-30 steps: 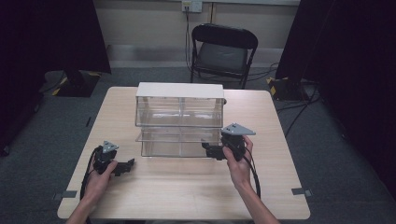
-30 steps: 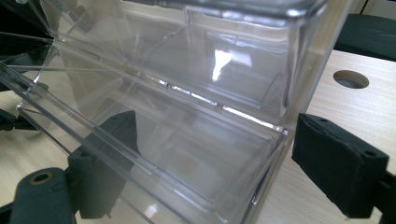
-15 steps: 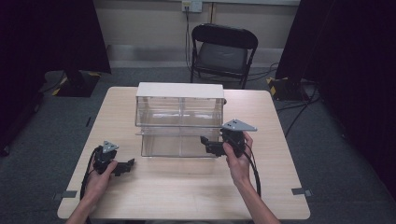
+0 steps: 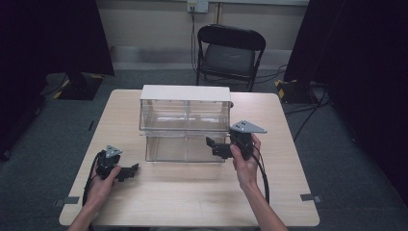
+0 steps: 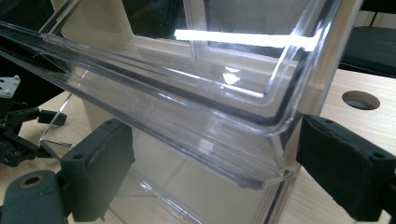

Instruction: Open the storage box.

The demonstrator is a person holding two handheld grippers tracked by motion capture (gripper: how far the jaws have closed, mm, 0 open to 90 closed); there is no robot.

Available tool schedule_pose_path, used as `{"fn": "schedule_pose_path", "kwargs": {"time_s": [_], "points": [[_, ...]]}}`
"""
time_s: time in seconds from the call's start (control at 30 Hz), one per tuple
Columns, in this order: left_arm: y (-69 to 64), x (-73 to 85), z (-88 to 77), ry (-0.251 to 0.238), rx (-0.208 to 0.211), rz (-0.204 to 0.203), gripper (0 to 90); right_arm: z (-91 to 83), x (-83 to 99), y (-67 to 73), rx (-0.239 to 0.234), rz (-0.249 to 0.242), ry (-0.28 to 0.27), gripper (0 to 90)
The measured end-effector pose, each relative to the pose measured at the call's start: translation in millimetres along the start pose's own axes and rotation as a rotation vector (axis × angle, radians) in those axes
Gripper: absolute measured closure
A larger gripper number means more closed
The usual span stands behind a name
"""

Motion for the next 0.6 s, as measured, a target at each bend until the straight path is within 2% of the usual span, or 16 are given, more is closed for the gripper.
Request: {"fn": "schedule_pose_path", "kwargs": {"time_s": [0.6], "points": [[0.1, -0.1, 0.2, -0.002, -0.002, 0.0, 5.3, -0.1, 0.1, 0.1, 0.0, 0.002, 0.001, 10.8]]}}
Point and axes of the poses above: each handheld gripper's, and its own axes: z roughly forward along the jaws, x roughly out of its underside, y roughly to its left, the point moved 8 cm from there along z, roughly forward along the jaws, and after that the axes turned 13 degrees about x, right-handed, at the moved point
